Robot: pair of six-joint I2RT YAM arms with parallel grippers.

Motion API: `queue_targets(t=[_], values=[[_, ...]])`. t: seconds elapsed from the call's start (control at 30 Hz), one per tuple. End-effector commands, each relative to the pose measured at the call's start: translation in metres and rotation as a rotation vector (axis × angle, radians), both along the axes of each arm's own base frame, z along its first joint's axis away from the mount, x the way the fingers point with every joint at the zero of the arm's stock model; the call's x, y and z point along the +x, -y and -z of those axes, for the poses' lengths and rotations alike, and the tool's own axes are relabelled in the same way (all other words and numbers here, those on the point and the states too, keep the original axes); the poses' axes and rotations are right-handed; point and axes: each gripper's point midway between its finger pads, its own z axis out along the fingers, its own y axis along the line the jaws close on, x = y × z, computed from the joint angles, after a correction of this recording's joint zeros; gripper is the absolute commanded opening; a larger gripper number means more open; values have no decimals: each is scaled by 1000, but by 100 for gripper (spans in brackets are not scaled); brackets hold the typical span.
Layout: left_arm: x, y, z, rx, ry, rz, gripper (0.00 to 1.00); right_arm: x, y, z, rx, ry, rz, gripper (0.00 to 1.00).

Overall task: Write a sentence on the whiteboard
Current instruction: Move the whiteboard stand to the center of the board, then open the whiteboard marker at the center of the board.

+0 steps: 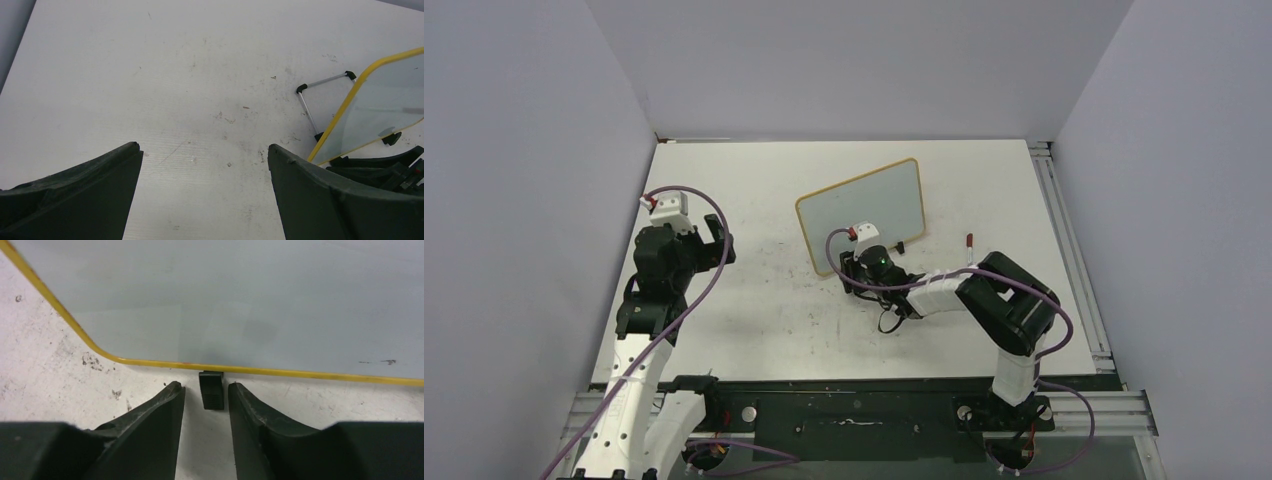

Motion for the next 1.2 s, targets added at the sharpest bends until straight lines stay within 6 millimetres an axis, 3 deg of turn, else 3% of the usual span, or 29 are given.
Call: queue_targets(t=[0.0,0.17,0.4,0.53,0.73,0.93,1.17], values=[[4,4,-18,-12,47,18,96,-3,-12,-26,58,32,-8,47],[4,4,-19,-12,49,17,96,-5,-6,-46,60,58,-1,70],[4,5,-19,-16,49,21,96,-18,16,-85,69,92,32,78],[4,5,-19,-15,50,20,96,-20,41,-104,52,103,114,81],[4,5,-19,-16,49,20,96,-14,92,-121,29,60,267,85],[4,5,-19,-15,47,18,96,1,163,-122,36,-15,443,85],[3,5,-19,-16,49,20,96,10,245,-101,56,-135,633,79]])
